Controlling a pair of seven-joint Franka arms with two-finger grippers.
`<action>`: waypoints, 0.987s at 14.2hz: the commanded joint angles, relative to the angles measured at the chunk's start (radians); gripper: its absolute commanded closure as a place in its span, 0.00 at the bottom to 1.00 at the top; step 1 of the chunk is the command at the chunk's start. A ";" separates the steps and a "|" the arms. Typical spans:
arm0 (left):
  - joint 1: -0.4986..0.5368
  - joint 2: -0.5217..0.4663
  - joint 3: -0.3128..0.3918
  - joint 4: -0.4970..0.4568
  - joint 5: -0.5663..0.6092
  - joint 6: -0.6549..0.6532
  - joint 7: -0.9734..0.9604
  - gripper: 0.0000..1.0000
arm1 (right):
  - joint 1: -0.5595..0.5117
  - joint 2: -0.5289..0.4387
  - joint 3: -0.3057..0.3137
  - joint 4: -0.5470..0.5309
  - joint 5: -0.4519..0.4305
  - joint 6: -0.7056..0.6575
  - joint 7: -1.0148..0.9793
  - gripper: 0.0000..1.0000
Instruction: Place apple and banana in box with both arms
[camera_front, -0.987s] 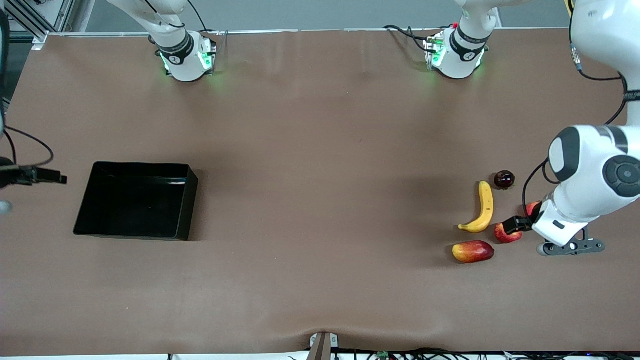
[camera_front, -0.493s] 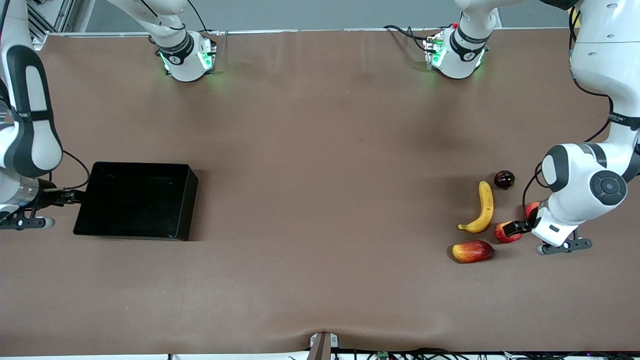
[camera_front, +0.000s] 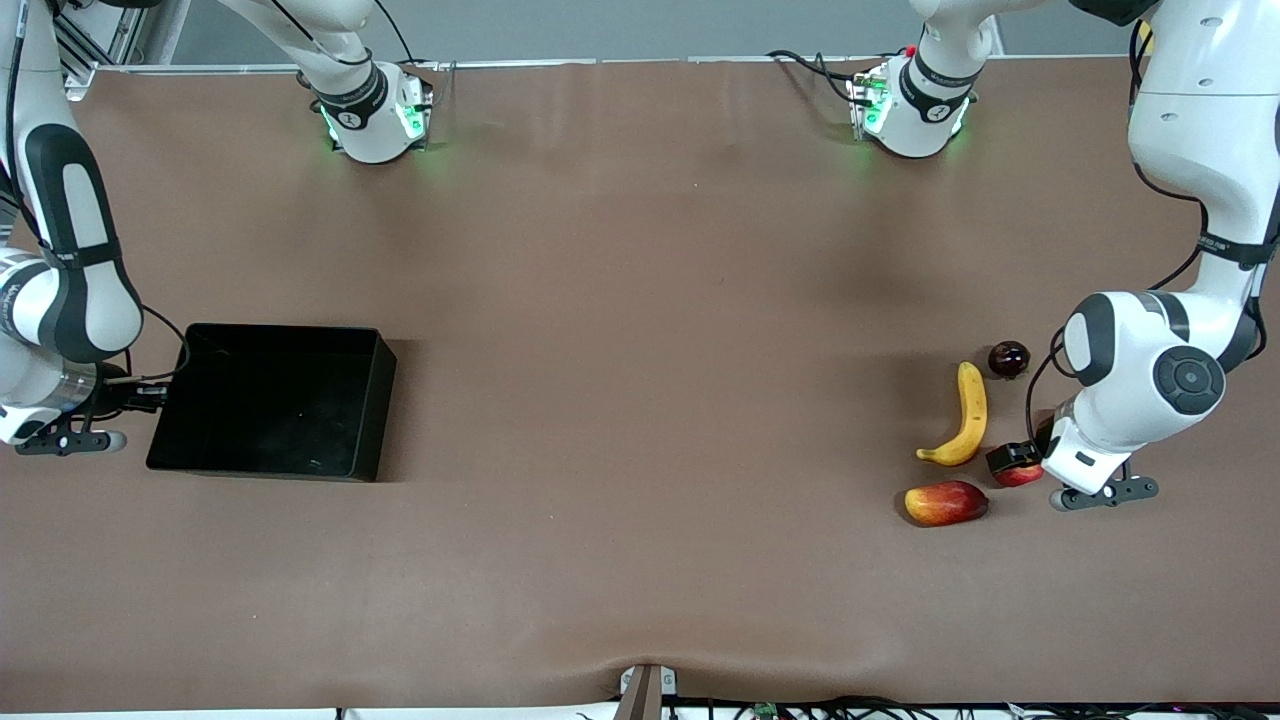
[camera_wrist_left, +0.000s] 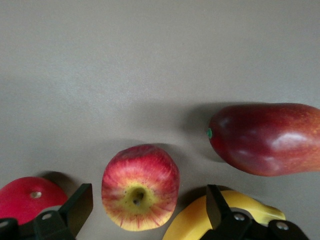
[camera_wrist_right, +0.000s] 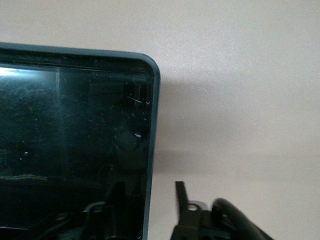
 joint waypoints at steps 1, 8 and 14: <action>-0.003 0.026 0.002 0.007 0.023 0.025 -0.001 0.00 | -0.023 -0.018 0.014 -0.020 -0.002 0.015 -0.026 1.00; 0.002 0.038 0.003 0.009 0.024 0.023 0.036 1.00 | -0.006 -0.042 0.020 0.081 0.012 -0.134 -0.019 1.00; -0.030 -0.107 -0.010 0.055 0.046 -0.113 0.053 1.00 | 0.122 -0.054 0.026 0.256 0.176 -0.441 0.058 1.00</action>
